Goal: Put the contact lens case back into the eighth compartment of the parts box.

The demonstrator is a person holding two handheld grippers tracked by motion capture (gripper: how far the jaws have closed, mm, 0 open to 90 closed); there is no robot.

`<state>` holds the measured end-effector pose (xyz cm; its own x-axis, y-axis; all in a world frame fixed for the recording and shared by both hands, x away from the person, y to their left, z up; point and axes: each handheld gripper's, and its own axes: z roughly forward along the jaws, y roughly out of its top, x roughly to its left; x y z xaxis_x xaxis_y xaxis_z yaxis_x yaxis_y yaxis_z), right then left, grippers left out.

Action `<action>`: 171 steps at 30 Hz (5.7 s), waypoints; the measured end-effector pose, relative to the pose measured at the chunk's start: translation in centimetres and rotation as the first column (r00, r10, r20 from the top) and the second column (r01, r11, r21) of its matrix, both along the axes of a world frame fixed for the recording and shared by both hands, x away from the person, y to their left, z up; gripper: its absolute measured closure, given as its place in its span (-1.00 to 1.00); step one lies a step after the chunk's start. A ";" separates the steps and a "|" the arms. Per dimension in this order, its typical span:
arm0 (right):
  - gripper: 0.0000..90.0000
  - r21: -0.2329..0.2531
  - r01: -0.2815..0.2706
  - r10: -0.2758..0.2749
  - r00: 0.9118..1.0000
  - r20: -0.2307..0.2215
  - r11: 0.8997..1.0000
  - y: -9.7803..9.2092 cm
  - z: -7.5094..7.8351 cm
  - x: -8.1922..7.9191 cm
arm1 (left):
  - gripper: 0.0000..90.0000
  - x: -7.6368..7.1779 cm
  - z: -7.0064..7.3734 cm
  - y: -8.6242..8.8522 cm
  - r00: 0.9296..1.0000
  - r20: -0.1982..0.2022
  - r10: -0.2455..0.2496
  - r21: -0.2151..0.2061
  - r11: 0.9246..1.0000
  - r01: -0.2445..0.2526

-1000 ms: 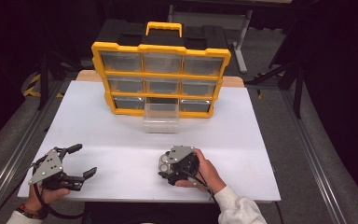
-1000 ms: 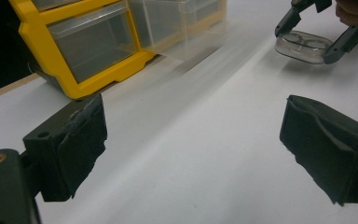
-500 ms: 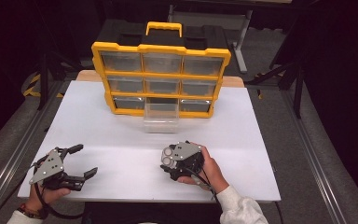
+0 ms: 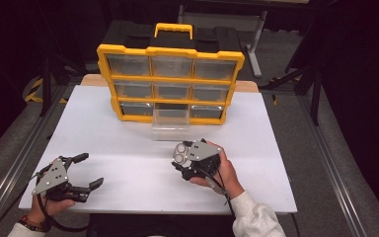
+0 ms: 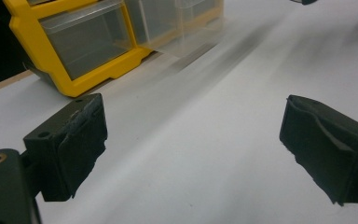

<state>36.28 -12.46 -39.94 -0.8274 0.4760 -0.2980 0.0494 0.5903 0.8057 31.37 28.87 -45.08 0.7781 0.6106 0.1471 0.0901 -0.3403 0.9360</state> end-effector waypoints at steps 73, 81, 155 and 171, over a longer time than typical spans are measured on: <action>-0.38 0.114 0.286 -0.298 0.948 0.114 0.951 2.6 1.6 10.3 | -0.75 0.2 -0.2 0.0 1.000 -0.013 -0.004 0.007 1.000 0.004; -0.41 0.111 0.292 -0.303 0.948 0.100 0.950 2.6 1.3 10.4 | -0.75 0.2 -0.2 0.0 1.000 -0.012 -0.001 0.008 1.000 0.002; -0.49 0.252 0.237 -0.295 0.929 0.223 0.938 -1.4 4.3 3.9 | -0.74 0.1 -0.2 0.0 1.000 -0.009 0.012 0.025 1.000 -0.011; -0.50 0.234 0.223 -0.281 0.926 0.251 0.946 -2.5 4.8 2.6 | -0.74 0.1 -0.2 0.0 1.000 -0.007 0.013 0.033 0.999 -0.012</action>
<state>38.92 -14.99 -35.18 -0.5697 0.7306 -0.3763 -0.0672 0.4149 0.9074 31.51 28.87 -45.25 0.7716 0.6151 0.1619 0.1013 -0.3702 0.9234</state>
